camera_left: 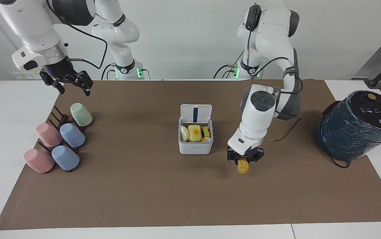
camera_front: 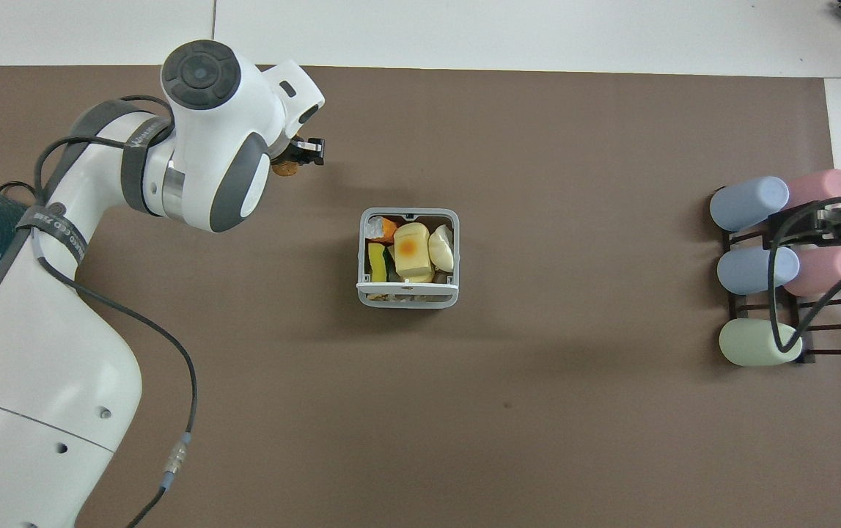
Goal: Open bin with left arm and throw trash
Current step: 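Lift the bread roll and carry it toward the bin with the left gripper, then lower the bread roll into the bin and open the left gripper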
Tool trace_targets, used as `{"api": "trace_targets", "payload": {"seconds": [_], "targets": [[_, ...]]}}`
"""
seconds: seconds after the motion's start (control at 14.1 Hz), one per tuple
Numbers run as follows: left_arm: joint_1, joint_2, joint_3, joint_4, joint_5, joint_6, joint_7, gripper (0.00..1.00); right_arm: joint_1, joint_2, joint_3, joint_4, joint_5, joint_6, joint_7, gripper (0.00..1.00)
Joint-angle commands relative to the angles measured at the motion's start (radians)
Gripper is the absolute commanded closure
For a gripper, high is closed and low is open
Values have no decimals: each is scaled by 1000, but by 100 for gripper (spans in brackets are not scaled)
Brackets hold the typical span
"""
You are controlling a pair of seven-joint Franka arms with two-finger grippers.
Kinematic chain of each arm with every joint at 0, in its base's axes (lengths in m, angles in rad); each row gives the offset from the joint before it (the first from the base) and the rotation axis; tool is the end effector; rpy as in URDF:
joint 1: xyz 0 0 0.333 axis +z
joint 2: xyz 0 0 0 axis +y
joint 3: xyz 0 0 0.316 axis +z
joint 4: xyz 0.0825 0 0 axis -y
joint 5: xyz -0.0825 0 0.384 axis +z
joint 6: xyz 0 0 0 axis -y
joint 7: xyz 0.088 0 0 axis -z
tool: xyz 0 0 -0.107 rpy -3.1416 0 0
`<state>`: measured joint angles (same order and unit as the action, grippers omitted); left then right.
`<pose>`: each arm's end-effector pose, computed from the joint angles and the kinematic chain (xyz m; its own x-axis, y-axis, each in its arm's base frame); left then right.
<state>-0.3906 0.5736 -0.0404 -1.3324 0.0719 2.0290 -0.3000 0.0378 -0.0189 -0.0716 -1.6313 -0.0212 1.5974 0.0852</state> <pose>0.6685 -0.2958 0.4102 0.9801 -0.1496 0.1308 -0.1499 -0.9887 -0.0077 0.5496 -0.0212 0.6086 0.9929 -0.1181 -0.0133 -0.1178 -0.9928 0.0210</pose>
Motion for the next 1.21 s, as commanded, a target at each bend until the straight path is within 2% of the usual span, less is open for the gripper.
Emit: {"api": "trace_targets", "payload": {"seconds": [0.0,0.28,0.43,0.85,1.13], "targets": [[-20,-73,10,-5,-84,-111,-18,95,-2,-27,1,-30,12,6,1,0],[-120,-124,8,-33,-132,-159,-98,95,-2,-27,1,-30,12,6,1,0],[-168,-162,5,-112,-139,-138,-145,95,-2,-27,1,-30,12,6,1,0],[-217,-273,2,-407,-161,40,-192,94,-2,-29,1,-36,12,6,-1,0],[-225,-256,2,-504,-175,234,-245,93,-2,-29,1,-36,12,6,-1,0]]}}
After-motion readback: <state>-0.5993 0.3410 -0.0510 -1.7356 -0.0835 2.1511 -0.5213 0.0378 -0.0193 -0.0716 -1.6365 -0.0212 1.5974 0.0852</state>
